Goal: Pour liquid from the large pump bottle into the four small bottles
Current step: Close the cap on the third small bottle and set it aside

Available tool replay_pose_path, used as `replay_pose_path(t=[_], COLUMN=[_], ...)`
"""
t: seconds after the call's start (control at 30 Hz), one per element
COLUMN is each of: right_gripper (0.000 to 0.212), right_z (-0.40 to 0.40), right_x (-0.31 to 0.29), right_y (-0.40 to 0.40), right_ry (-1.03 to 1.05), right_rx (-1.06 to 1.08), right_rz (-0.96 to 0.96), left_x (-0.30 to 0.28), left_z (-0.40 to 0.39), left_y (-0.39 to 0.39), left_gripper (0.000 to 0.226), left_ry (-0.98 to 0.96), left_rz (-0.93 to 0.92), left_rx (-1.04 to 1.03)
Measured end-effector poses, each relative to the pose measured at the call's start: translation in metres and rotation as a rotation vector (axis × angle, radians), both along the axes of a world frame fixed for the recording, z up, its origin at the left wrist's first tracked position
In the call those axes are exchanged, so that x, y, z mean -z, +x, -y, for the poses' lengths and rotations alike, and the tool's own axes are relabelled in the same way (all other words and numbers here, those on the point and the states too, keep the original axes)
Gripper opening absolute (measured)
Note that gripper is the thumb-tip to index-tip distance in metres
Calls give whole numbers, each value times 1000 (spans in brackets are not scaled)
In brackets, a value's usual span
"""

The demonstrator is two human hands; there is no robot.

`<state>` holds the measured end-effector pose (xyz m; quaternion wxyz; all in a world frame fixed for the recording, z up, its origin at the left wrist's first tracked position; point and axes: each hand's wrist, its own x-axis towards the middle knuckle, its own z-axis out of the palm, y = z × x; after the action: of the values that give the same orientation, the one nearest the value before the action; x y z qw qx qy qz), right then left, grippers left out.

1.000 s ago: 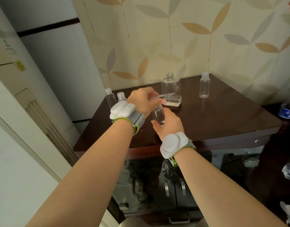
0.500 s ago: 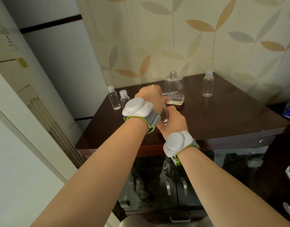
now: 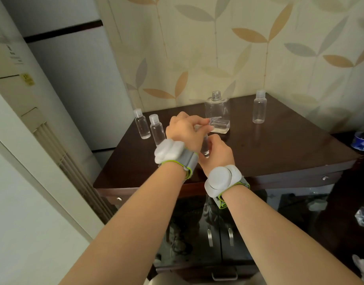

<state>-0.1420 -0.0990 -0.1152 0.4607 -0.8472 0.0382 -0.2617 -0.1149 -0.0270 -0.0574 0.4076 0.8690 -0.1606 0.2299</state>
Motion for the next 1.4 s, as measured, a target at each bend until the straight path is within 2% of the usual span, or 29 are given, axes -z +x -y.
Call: replay_pose_path(t=[0.07,0.13,0.23,0.3,0.43,0.57,0.67,0.77,0.87,0.93,1.0,1.1,1.27,1.4], right_gripper=[23,23,26,28,29,30,33,30,27,26,27,28,28,26], right_z=[-1,-1,0,1,-1,-1,-1,-1,0,0,0,-1,-2,0], right_x=[0,0,0,0,-2,-1,-2,-3,-3,-3,-3,-4,-3,-3], right_y=[1,3,4,3,3,2,0,0,0,0,1,1,-1,-1], right_ry=[8,9,-1,-16,-7,-4,10,6,7,-8,-17,-14,14,-4], right_rx=[1,-11,-11,-4,4,-11,-20,-18,-18,-20,-14,-13,-23,13], right_rz=[15,-3,-33,-45,-51,-38,-10,-43,-53,-65,-69,-72,-35,-65], left_x=[3,5,5,3,-1,8,9,6,6,7,6,4,4,-2], left_z=[3,0,-9,-12,-16,-17,-10,-3,-4,-9,-13,-14,-6,7], left_y=[0,-1,-2,-3,-2,-3,-3,-1,-1,-1,-2,-2,-1,-3], left_gripper=[16,15,25,30,29,19,29,23,16,23,26,16,26,33], left_ry=[34,-92,-333,-369,-287,-58,-80,-99,-294,-431,-465,-398,-171,95], left_rz=[52,49,-105,-205,-234,-32,60,23,-95,-200,-243,-193,-80,-4], left_rx=[-21,10,142,233,356,205,117,49,113,220,325,325,56,-120])
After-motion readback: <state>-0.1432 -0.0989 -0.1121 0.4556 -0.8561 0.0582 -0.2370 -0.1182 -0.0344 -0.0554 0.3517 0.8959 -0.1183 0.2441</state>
